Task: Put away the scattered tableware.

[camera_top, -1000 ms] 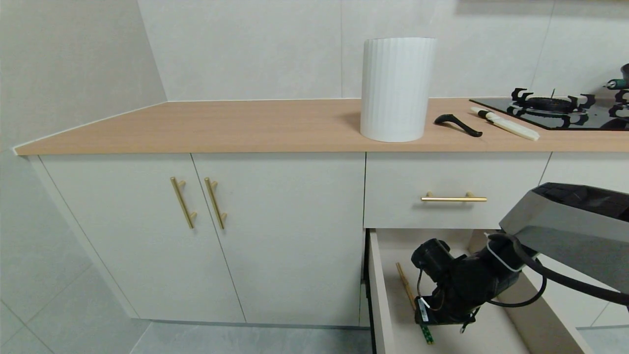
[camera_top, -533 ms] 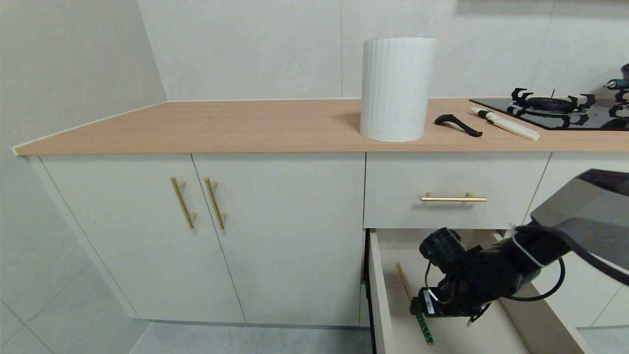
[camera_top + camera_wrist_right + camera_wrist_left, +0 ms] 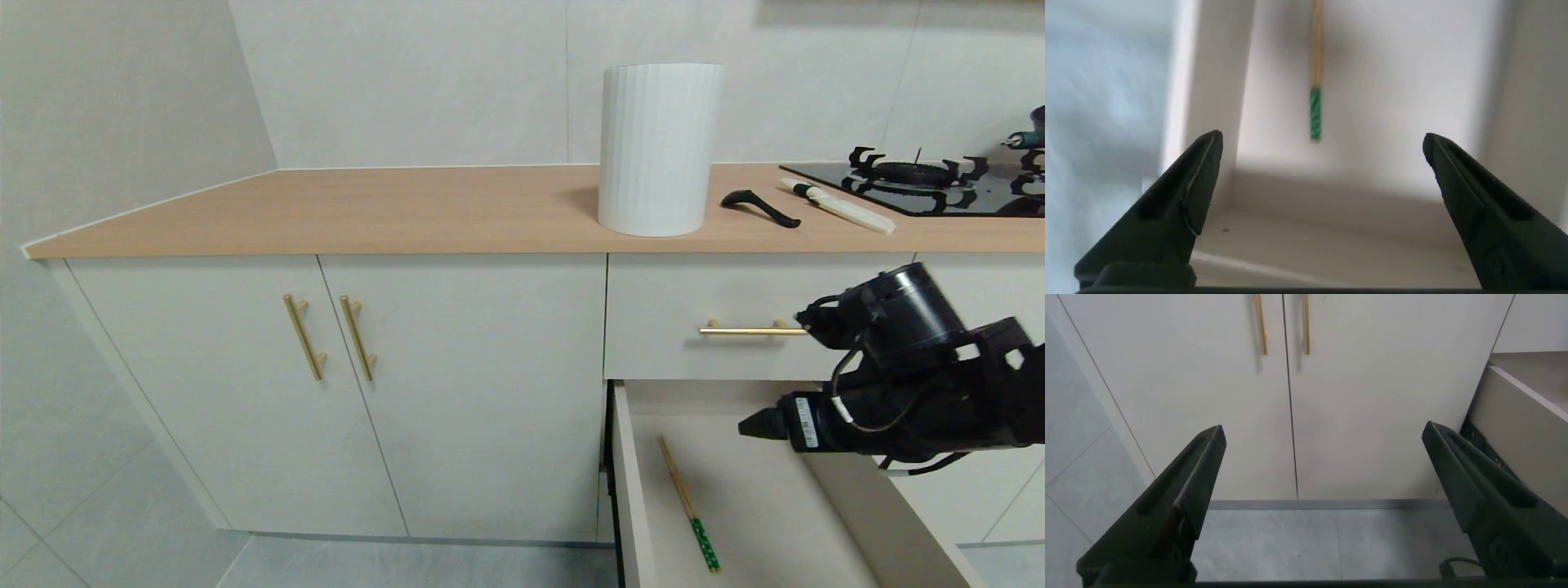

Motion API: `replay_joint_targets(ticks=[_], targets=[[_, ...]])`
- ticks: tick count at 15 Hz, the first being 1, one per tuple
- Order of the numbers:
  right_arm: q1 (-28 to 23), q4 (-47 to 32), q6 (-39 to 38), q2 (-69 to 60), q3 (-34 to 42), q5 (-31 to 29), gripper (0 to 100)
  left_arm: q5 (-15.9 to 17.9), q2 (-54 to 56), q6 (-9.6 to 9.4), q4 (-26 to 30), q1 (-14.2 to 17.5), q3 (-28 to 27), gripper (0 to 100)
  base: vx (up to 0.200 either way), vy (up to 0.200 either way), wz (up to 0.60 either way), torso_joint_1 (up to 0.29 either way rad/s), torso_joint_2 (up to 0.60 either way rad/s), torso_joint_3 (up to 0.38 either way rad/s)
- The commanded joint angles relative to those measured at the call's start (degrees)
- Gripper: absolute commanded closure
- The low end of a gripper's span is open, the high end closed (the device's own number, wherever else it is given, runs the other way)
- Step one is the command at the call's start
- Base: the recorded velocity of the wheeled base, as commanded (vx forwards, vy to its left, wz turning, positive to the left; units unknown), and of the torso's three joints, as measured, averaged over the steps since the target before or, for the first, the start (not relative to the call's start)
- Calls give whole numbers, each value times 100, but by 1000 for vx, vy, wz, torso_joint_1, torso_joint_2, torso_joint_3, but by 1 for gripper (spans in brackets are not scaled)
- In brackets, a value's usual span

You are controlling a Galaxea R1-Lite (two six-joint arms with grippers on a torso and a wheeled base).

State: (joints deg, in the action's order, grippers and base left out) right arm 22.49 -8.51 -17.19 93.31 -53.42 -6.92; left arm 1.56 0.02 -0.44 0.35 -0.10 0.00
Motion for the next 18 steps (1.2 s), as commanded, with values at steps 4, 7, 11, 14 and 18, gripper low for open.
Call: replay_joint_targets(ticks=[4,7,11,14,18], targets=[[-333,42,198,-673,-19,16,0,2,-2,0,0,1,0,0,0,0,0,0,0,0],[-333,104,198,-647,7,16,0,2,-2,0,0,1,0,0,0,0,0,24,-104,-70],[-333,104,198,-621,33,16,0,2,-2,0,0,1,0,0,0,0,0,101,-331,-273],[-333,104,198,-612,33,16,0,2,-2,0,0,1,0,0,0,0,0,168,-518,-287],[-333,104,207,-594,33,16,0,2,-2,0,0,1,0,0,0,0,0,178,-482,-288]])
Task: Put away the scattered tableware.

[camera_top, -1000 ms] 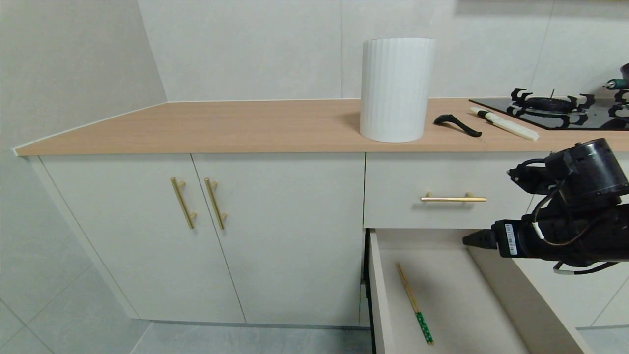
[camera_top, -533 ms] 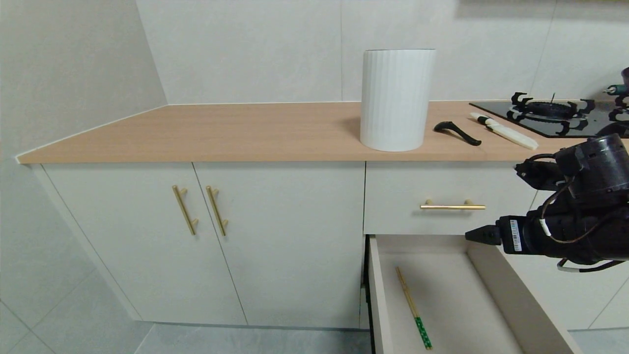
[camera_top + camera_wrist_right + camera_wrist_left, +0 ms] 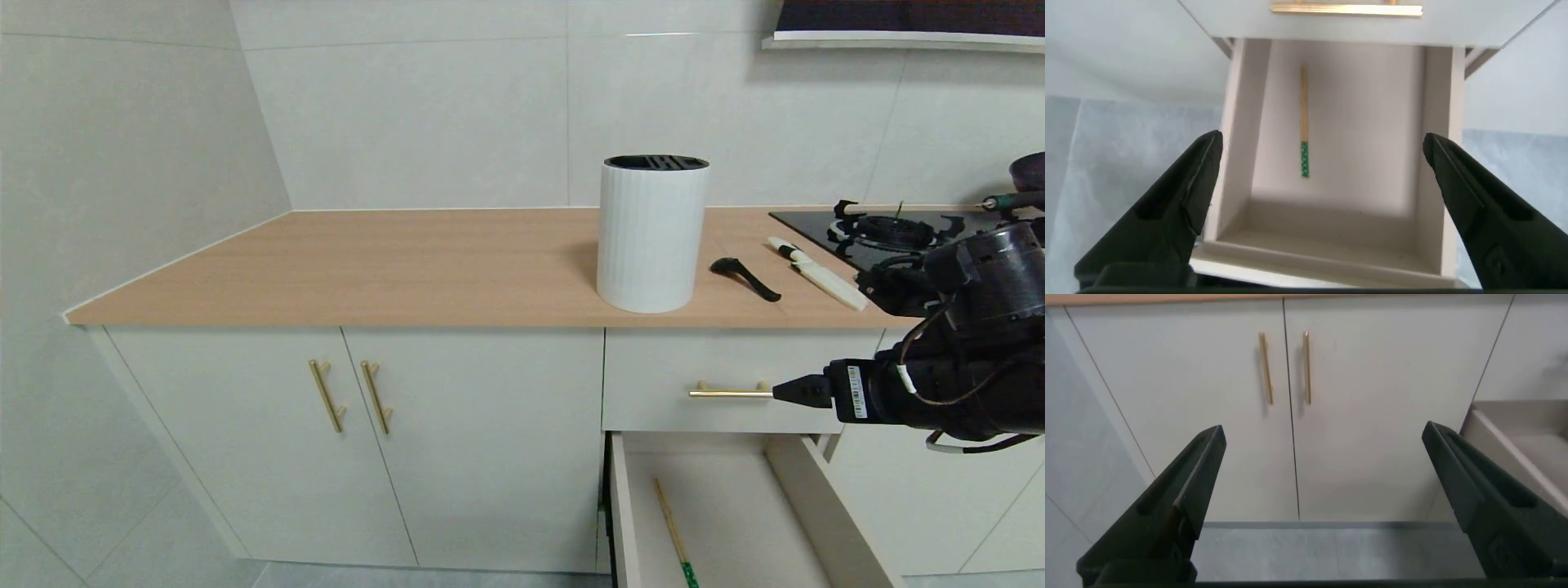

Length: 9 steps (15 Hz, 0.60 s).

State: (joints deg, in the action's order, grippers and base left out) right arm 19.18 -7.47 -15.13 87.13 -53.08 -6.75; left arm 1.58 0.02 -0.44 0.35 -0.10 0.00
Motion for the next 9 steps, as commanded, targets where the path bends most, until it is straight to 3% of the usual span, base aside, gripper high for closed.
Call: replay_joint_targets(ticks=[1,9], targets=[[-2,0,1,24,8,-1,0,0,-2,0,0,1,0,0,0,0,0,188,-471,-276],[-63,167,291,340,-36,-1,0,0,-2,0,0,1,0,0,0,0,0,209,-480,-273]])
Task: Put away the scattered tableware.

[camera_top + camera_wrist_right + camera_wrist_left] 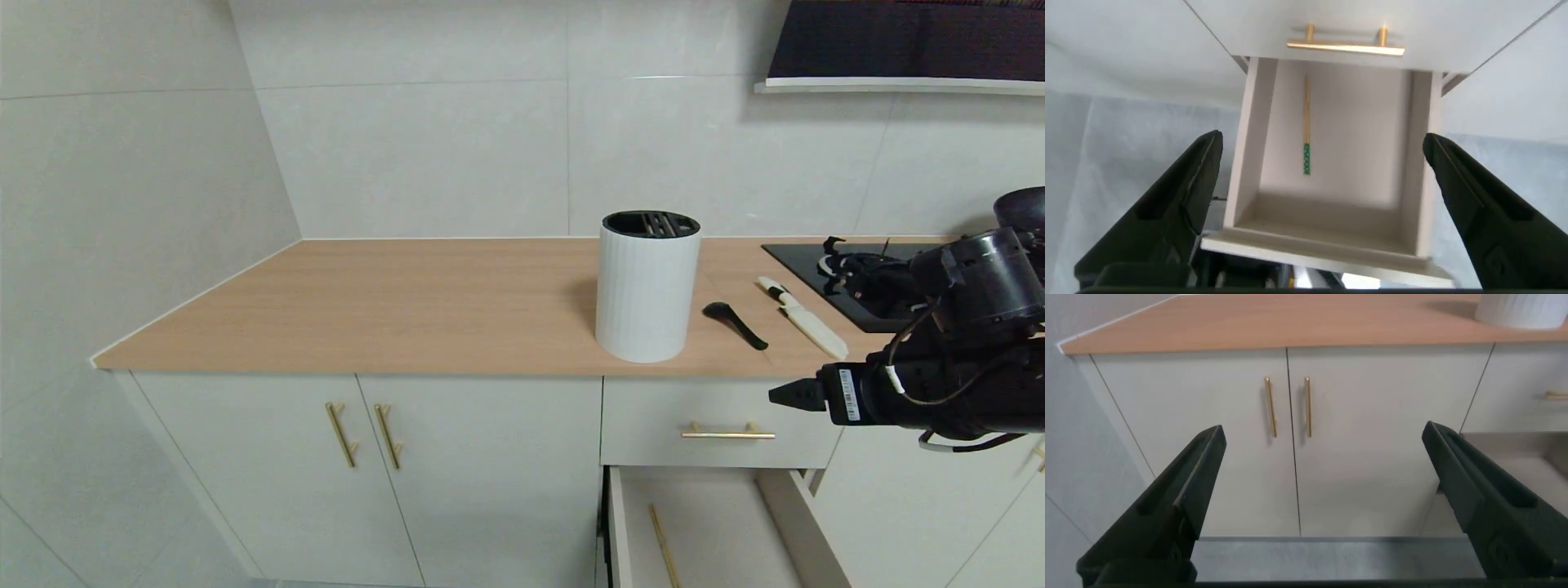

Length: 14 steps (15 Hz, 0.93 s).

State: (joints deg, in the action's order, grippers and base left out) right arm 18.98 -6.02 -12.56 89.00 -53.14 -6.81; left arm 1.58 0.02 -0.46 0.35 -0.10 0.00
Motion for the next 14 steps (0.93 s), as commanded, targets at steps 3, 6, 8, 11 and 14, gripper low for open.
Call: replay_joint_targets(ticks=[3,6,8,11,14], targets=[[-606,1376,676,1066,-258,154,0,0,-2,2,0,1,0,0,0,0,0,67,-134,-79],[-1125,2237,1115,2174,-1023,778,0,0,-2,2,0,1,0,0,0,0,0,0,0,0],[-1309,2272,1361,2736,-1542,1182,0,0,-2,2,0,1,0,0,0,0,0,0,0,0],[-1415,2553,1607,3255,-1832,1516,0,0,-2,2,0,1,0,0,0,0,0,0,0,0],[-1467,3221,1801,3773,-1928,1569,0,0,-2,2,0,1,0,0,0,0,0,0,0,0]])
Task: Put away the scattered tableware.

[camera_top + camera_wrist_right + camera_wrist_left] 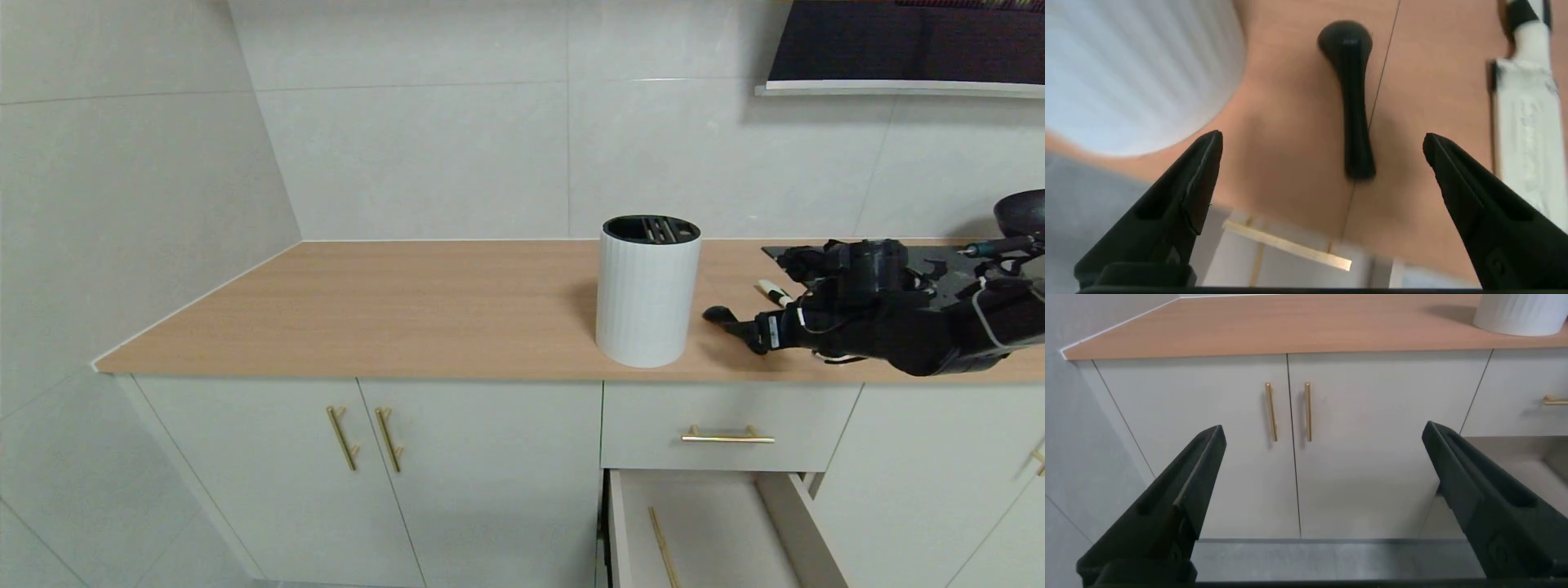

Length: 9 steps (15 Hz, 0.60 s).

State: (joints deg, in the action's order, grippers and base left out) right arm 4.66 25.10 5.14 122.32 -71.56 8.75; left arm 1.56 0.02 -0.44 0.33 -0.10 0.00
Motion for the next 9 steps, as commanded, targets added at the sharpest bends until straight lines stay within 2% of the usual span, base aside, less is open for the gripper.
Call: replay_joint_targets(ticks=[1,9], targets=[[-53,118,48,582,-183,12,0,2,-2,0,2,1,0,0,0,0,0,0,0,0],[-167,153,30,925,-508,21,0,2,-2,0,2,1,0,0,0,0,0,0,0,0]])
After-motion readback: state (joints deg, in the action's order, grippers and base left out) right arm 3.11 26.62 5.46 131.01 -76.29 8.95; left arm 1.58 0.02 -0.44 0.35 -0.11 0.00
